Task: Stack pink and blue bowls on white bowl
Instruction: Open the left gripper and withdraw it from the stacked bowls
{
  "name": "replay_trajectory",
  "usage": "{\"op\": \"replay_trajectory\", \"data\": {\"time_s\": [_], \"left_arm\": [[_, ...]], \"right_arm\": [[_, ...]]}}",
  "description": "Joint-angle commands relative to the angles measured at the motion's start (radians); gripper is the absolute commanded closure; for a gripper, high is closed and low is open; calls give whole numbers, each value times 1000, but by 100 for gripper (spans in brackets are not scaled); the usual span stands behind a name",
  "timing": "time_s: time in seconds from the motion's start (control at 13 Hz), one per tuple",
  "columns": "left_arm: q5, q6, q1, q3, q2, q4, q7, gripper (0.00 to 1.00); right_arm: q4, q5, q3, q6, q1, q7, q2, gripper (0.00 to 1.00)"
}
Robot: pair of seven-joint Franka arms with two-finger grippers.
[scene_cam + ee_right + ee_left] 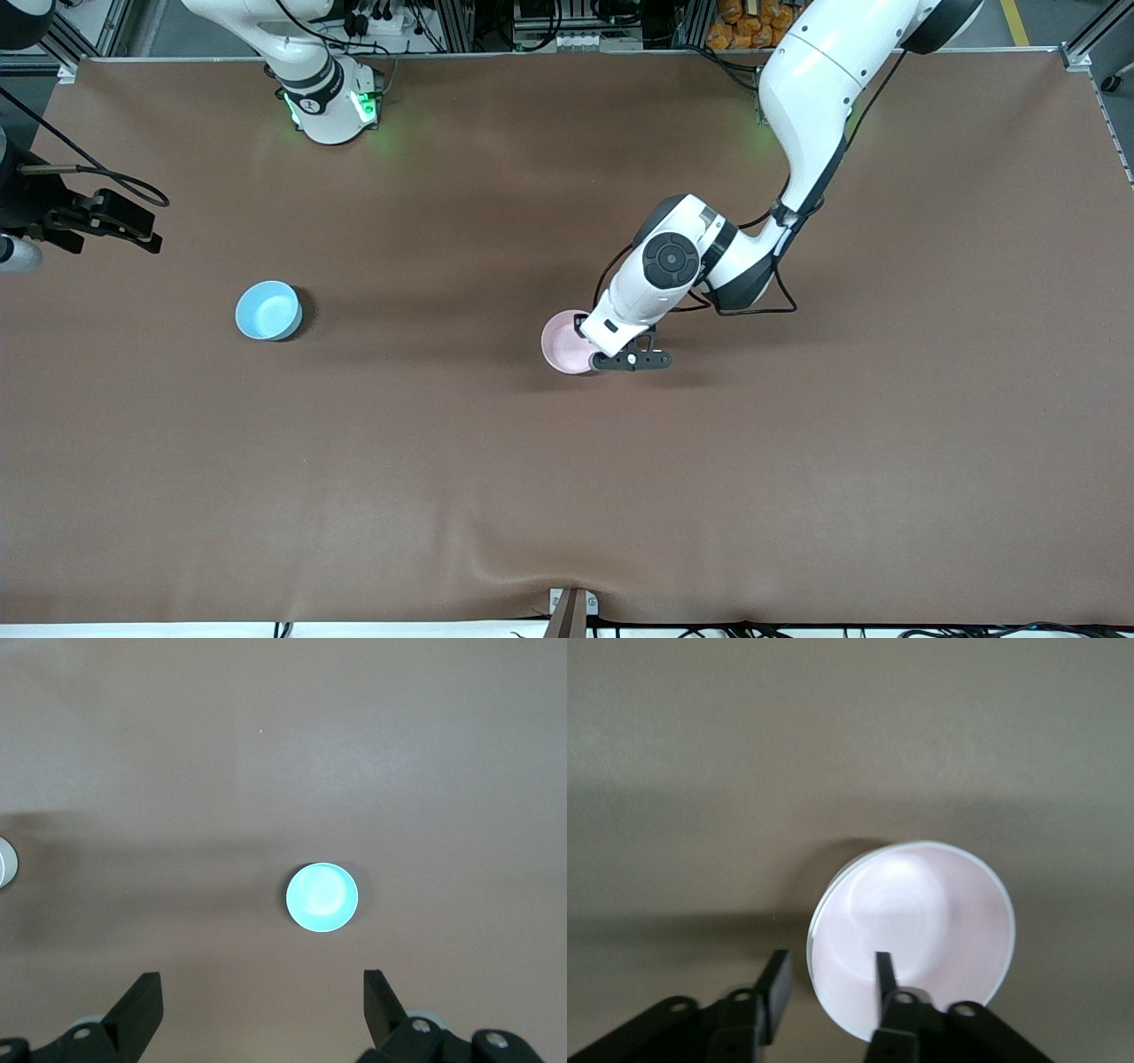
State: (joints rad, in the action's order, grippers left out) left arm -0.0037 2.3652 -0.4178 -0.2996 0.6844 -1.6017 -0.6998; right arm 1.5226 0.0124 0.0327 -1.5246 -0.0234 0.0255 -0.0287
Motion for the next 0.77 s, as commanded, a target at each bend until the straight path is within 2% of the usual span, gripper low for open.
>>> {"op": "replay_trajectory", "data": {"time_s": [0.0,0.15,0.31,0.46,0.69], "left_arm": [[21,-152,36,34,-122,9,-9,0],[21,-330,132,36,-260,9,-9,0],[21,-449,236,30,-382,9,9,0],[19,-556,312,31,-501,9,58,0],[21,-665,394,33,-623,9,83,0]], "right_arm": [[-12,-20,-5,7,-3,-9,-3,0],[-16,-41,-10,0,-13,-9,-45,0],[-16,-52,-8,-22,-49,-28,-68,0],[-3,-20,-8,-37,-87,-141,-89,0],[62,-22,-11,-42,-116,-154,-108,0]]}}
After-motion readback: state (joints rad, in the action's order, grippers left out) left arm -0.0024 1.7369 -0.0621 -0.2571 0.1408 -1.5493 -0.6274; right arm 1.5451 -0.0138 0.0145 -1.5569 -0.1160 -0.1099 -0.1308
